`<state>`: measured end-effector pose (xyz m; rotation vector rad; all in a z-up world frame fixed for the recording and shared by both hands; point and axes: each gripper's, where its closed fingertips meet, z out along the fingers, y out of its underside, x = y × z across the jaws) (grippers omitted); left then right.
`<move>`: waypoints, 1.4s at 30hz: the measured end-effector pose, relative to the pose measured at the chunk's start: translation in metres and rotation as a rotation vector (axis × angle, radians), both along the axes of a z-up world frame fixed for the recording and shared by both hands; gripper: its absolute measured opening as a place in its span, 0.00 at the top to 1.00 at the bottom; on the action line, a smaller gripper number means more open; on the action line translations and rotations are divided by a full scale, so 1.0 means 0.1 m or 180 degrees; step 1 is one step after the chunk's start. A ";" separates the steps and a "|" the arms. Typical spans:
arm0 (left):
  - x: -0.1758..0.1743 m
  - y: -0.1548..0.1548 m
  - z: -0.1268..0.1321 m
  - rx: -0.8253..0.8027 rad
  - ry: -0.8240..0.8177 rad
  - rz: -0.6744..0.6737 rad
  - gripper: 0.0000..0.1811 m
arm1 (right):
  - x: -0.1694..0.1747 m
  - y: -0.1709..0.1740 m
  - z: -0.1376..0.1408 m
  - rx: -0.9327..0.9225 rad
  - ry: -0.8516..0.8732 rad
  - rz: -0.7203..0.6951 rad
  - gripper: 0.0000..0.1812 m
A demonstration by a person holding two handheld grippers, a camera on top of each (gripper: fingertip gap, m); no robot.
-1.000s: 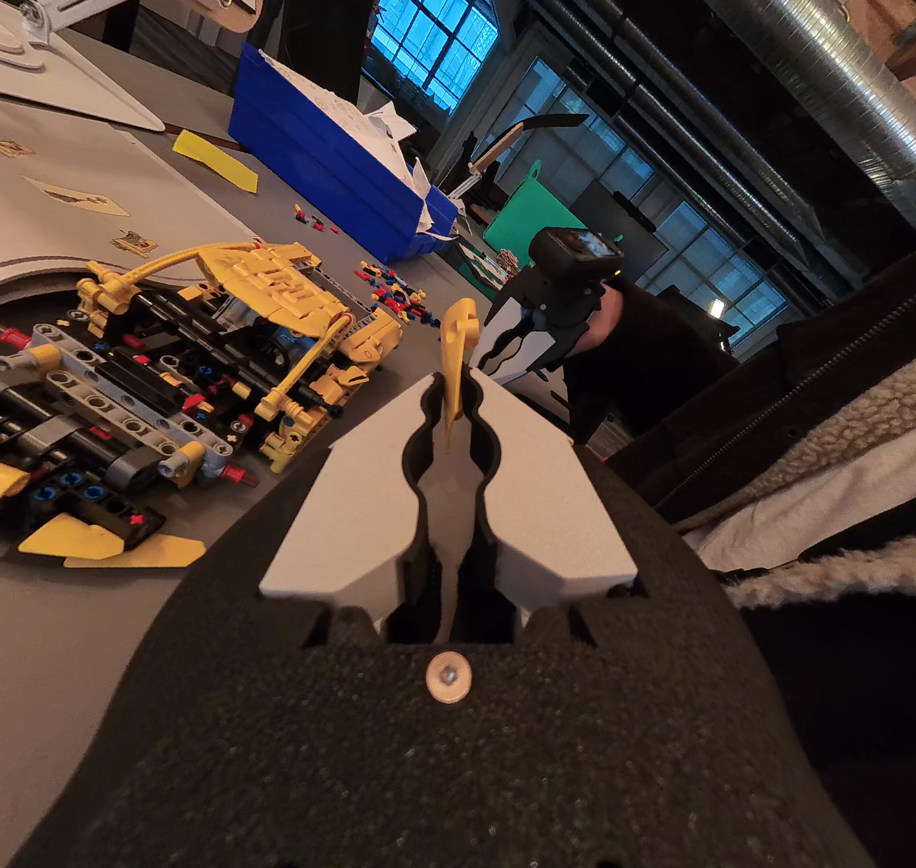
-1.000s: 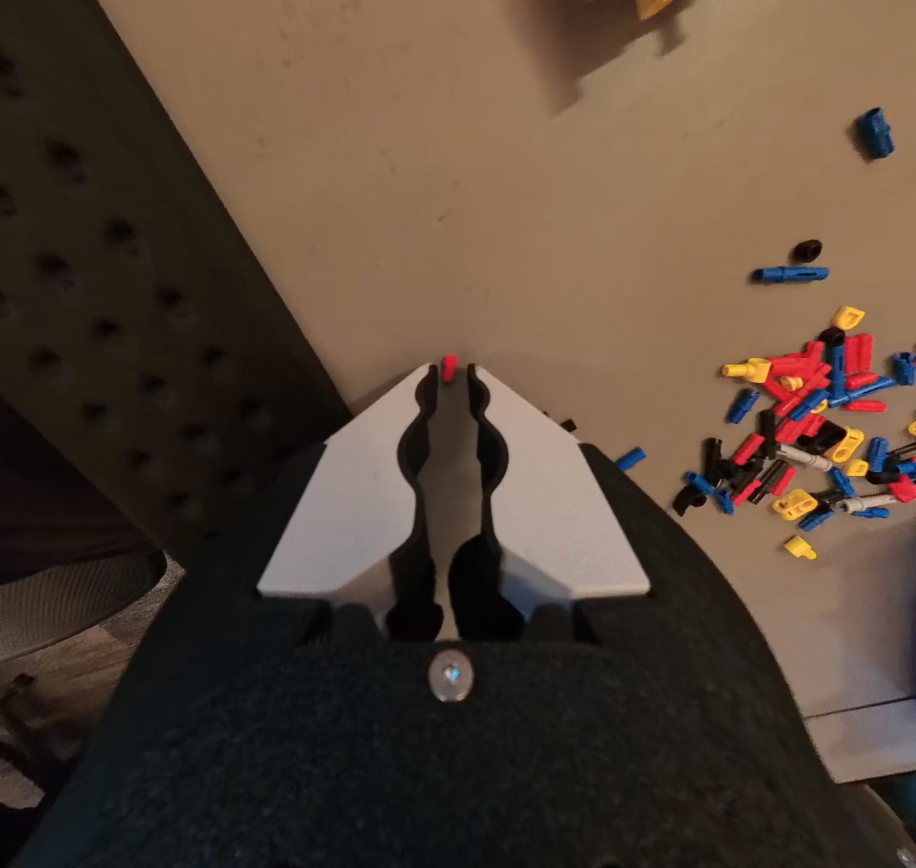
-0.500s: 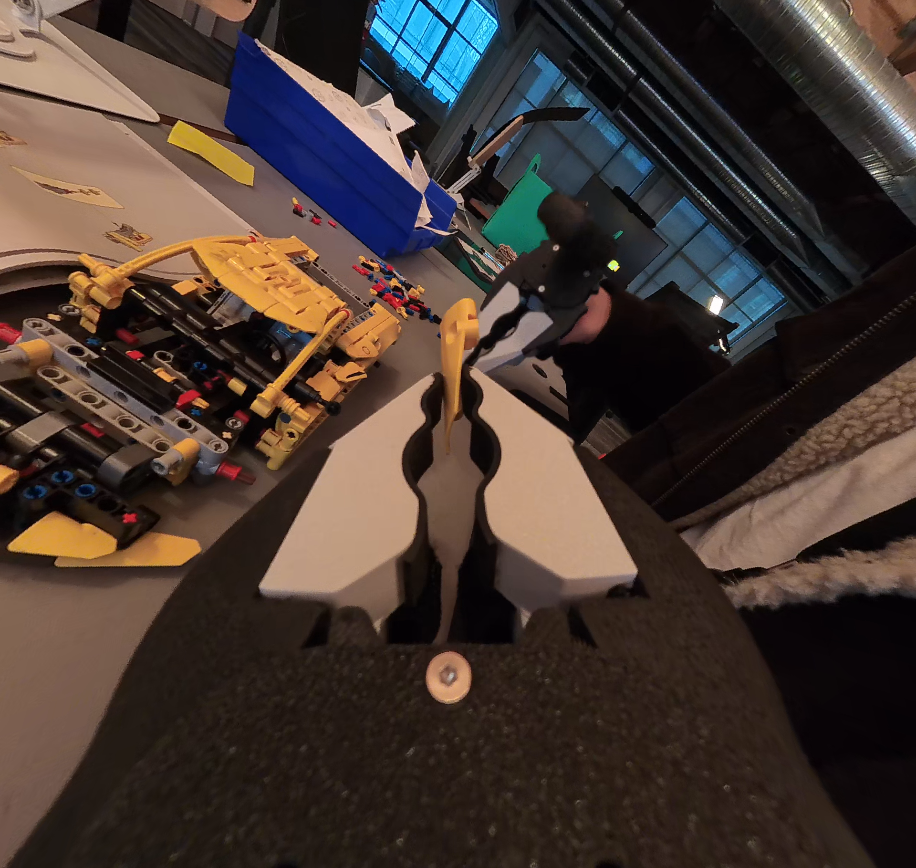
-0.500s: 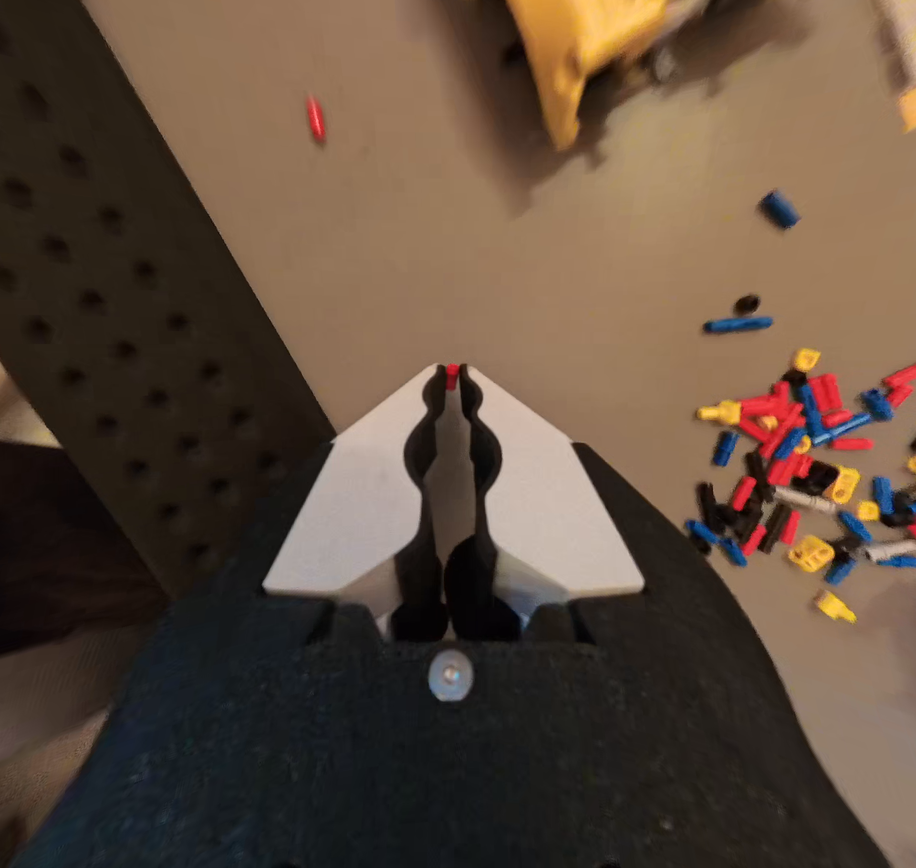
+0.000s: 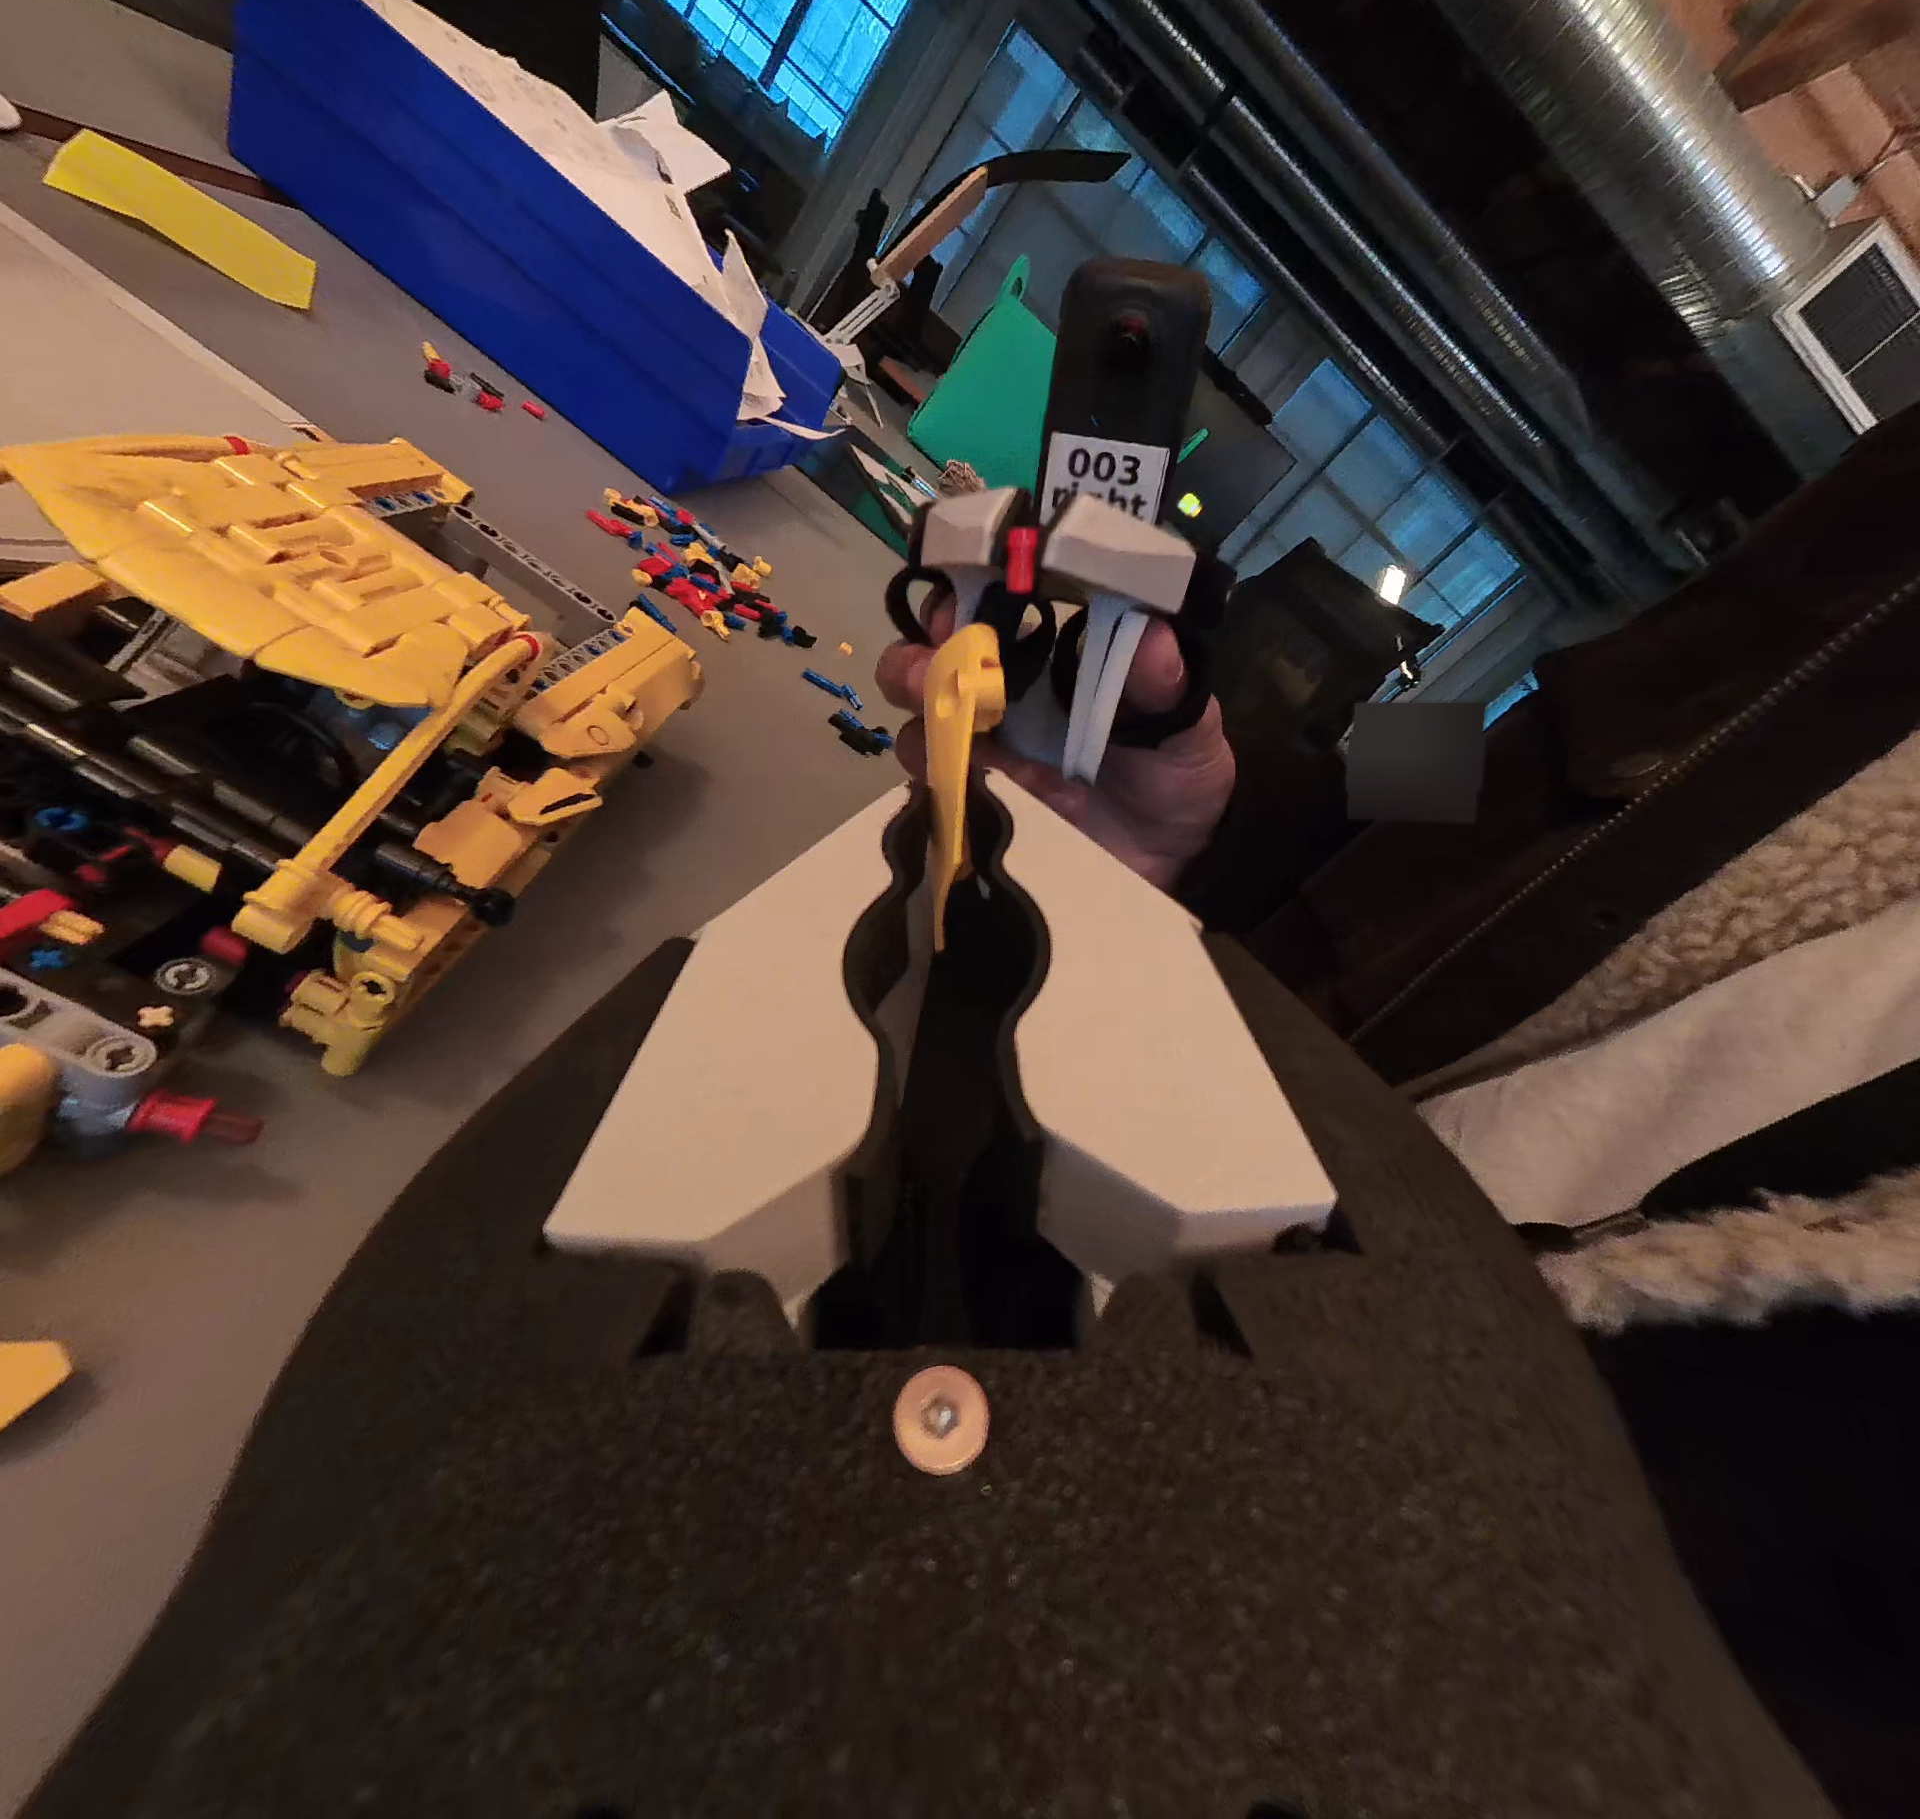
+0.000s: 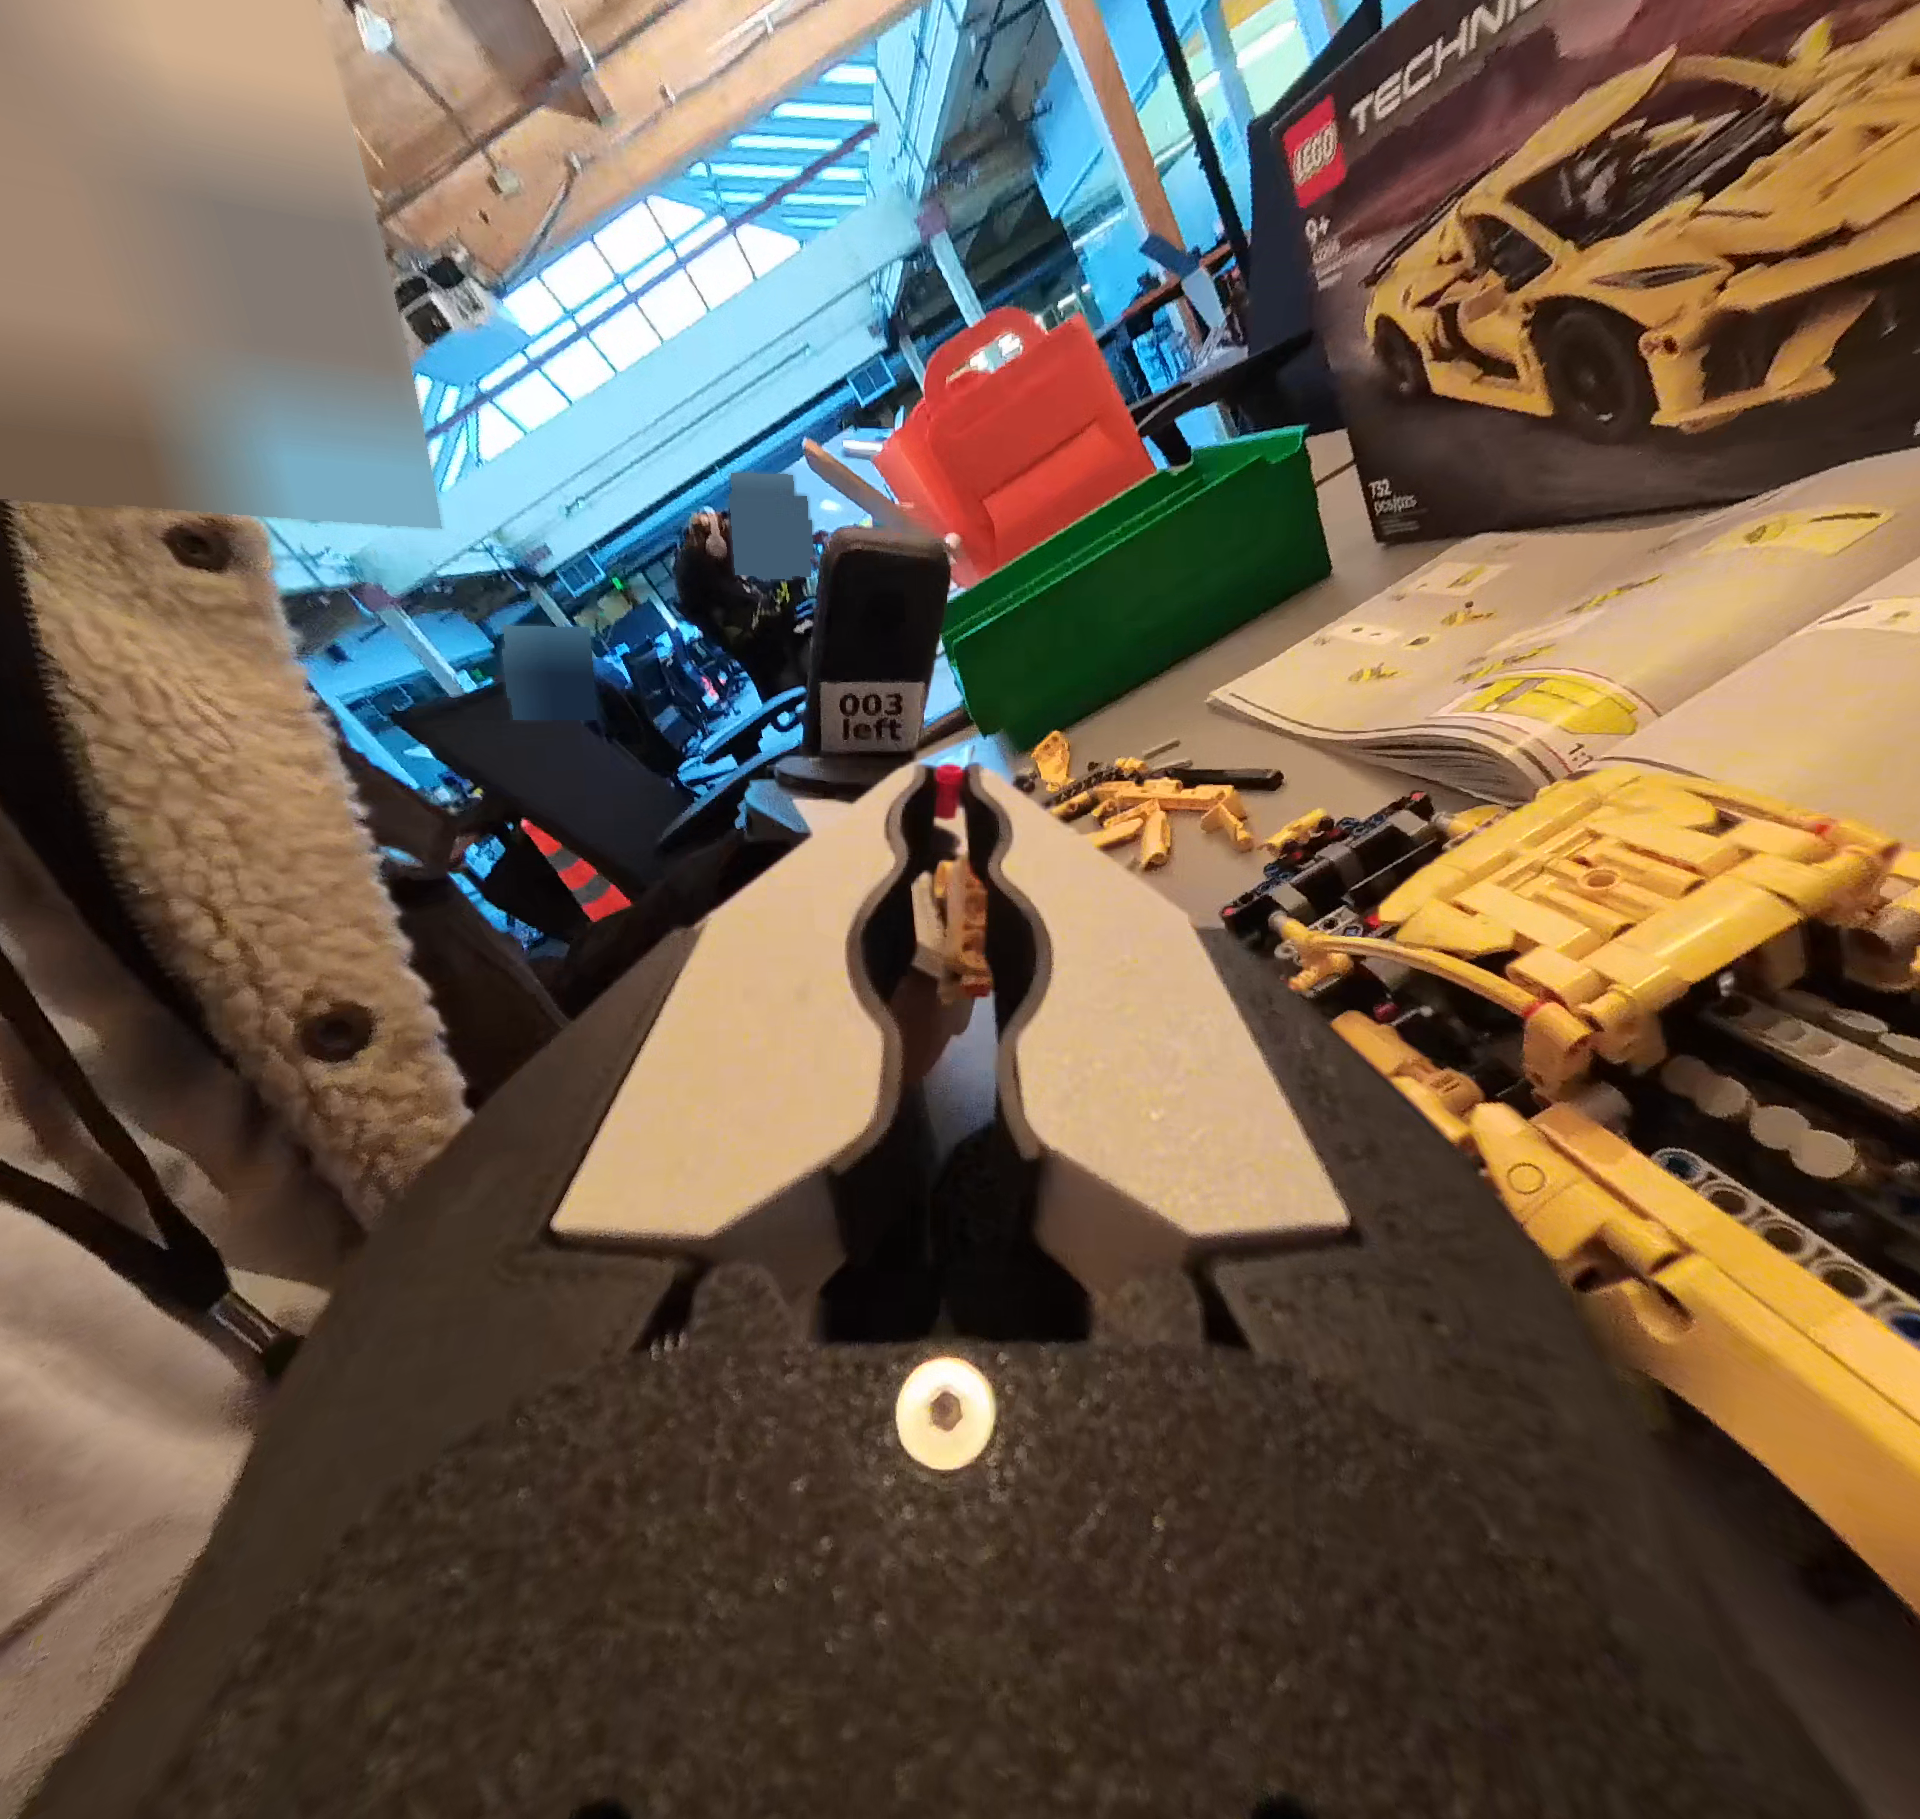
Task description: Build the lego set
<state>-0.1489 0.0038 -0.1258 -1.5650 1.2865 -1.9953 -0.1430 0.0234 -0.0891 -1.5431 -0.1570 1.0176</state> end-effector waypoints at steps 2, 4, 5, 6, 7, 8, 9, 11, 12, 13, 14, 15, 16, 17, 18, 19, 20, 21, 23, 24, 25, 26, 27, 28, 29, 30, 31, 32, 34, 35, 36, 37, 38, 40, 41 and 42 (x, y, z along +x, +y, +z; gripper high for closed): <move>-0.01 0.01 0.02 -0.0021 -0.0029 -0.0002 0.96 | -0.02 0.01 -0.03 -0.0024 -0.0074 -0.0013 0.98; -0.01 0.01 0.03 -0.0021 -0.0043 -0.0006 0.96 | -0.03 0.02 -0.06 -0.0045 -0.0144 0.0001 0.98; -0.01 0.02 0.03 -0.0009 -0.0049 0.0006 0.96 | -0.04 0.02 -0.06 -0.0029 -0.0139 0.0004 0.98; -0.02 0.02 0.04 -0.0004 -0.0056 0.0017 0.96 | -0.03 0.02 -0.05 -0.0026 -0.0125 0.0008 0.98; -0.02 0.04 0.04 0.0011 -0.0061 0.0044 0.96 | -0.03 0.03 -0.05 -0.0018 -0.0119 -0.0001 0.98; -0.03 0.06 0.04 0.0026 -0.0059 0.0076 0.96 | -0.03 0.02 -0.05 -0.0007 -0.0121 0.0006 0.98; -0.04 0.09 0.05 0.0002 -0.0083 0.0129 0.96 | -0.03 0.02 -0.05 -0.0014 -0.0129 0.0011 0.98; -0.07 0.17 0.11 -0.0160 -0.0179 0.0178 0.96 | -0.01 0.01 -0.05 -0.0014 -0.0118 -0.0004 0.98; -0.09 0.19 0.13 -0.0254 -0.0219 0.0163 0.96 | 0.00 0.01 -0.07 -0.0036 -0.0114 -0.0006 0.98; -0.10 0.21 0.15 -0.0317 -0.0242 0.0157 0.96 | 0.00 0.01 -0.08 -0.0050 -0.0112 -0.0004 0.98; -0.10 0.21 0.14 -0.0328 -0.0238 0.0155 0.96 | 0.01 0.01 -0.07 -0.0039 -0.0099 -0.0004 0.98; -0.09 0.20 0.14 -0.0304 -0.0226 0.0146 0.96 | 0.01 0.00 -0.07 -0.0037 -0.0108 -0.0012 0.98; -0.09 0.17 0.13 -0.0279 -0.0216 0.0116 0.96 | 0.03 0.00 -0.07 -0.0029 -0.0138 -0.0031 0.98; -0.09 0.14 0.12 -0.0273 -0.0203 0.0073 0.96 | 0.04 0.00 -0.06 -0.0001 -0.0169 -0.0055 0.98; -0.08 0.12 0.11 -0.0263 -0.0178 0.0044 0.96 | 0.05 -0.01 -0.04 0.0038 -0.0172 -0.0071 0.98; -0.06 0.09 0.09 -0.0239 -0.0151 0.0013 0.96 | 0.04 -0.01 -0.02 0.0062 -0.0150 -0.0075 0.98; -0.06 0.07 0.09 -0.0220 -0.0151 -0.0010 0.96 | 0.03 0.00 -0.03 0.0050 -0.0135 -0.0069 0.98; -0.06 0.05 0.11 -0.0213 -0.0174 -0.0032 0.96 | 0.00 0.01 -0.03 0.0032 -0.0119 -0.0042 0.98; -0.06 0.06 0.15 -0.0236 -0.0238 -0.0015 0.96 | 0.01 0.02 0.00 0.0060 0.0006 -0.0059 0.98; -0.07 0.08 0.18 -0.0283 -0.0288 0.0001 0.96 | 0.01 0.02 0.01 0.0054 0.0060 -0.0044 0.98; -0.08 0.12 0.21 -0.0330 -0.0337 0.0049 0.96 | 0.01 0.02 0.01 0.0054 0.0122 -0.0045 0.98; -0.08 0.15 0.23 -0.0377 -0.0379 0.0081 0.96 | 0.01 0.01 0.02 0.0061 0.0187 -0.0046 0.98; -0.09 0.17 0.26 -0.0430 -0.0416 0.0099 0.96 | 0.01 0.01 0.04 0.0070 0.0258 -0.0050 0.98; -0.09 0.20 0.28 -0.0491 -0.0460 0.0113 0.96 | 0.00 0.02 0.02 0.0040 0.0282 -0.0036 0.98; -0.10 0.22 0.31 -0.0561 -0.0503 0.0125 0.96 | -0.04 0.02 0.00 0.0018 0.0298 -0.0006 0.98; -0.11 0.24 0.33 -0.0630 -0.0547 0.0147 0.96 | -0.07 0.02 0.00 0.0024 0.0338 0.0014 0.98; -0.11 0.26 0.34 -0.0690 -0.0568 0.0152 0.97 | -0.09 0.02 0.02 0.0051 0.0411 0.0006 0.98; -0.12 0.27 0.34 -0.0726 -0.0561 0.0139 0.97 | -0.07 0.03 0.06 0.0099 0.0514 -0.0036 0.98; -0.12 0.27 0.32 -0.0736 -0.0546 0.0137 0.96 | 0.01 0.05 0.17 0.0231 0.0701 -0.0150 0.98; -0.12 0.26 0.33 -0.0730 -0.0554 0.0133 0.96 | 0.05 0.07 0.22 0.0293 0.0755 -0.0215 0.98; -0.12 0.27 0.33 -0.0720 -0.0560 0.0150 0.96 | 0.07 0.08 0.24 0.0314 0.0797 -0.0255 0.98; -0.11 0.27 0.34 -0.0709 -0.0569 0.0165 0.96 | 0.07 0.10 0.25 0.0306 0.0831 -0.0292 0.98; -0.11 0.28 0.34 -0.0709 -0.0579 0.0188 0.96 | 0.07 0.12 0.25 0.0307 0.0882 -0.0339 0.98; -0.09 0.31 0.35 -0.0735 -0.0604 0.0282 0.96 | 0.07 0.17 0.24 0.0280 0.1009 -0.0415 0.98; -0.07 0.31 0.36 -0.0761 -0.0609 0.0314 0.96 | 0.06 0.19 0.24 0.0268 0.1077 -0.0422 0.98; -0.05 0.32 0.36 -0.0780 -0.0614 0.0354 0.96 | 0.04 0.21 0.23 0.0248 0.1126 -0.0415 0.98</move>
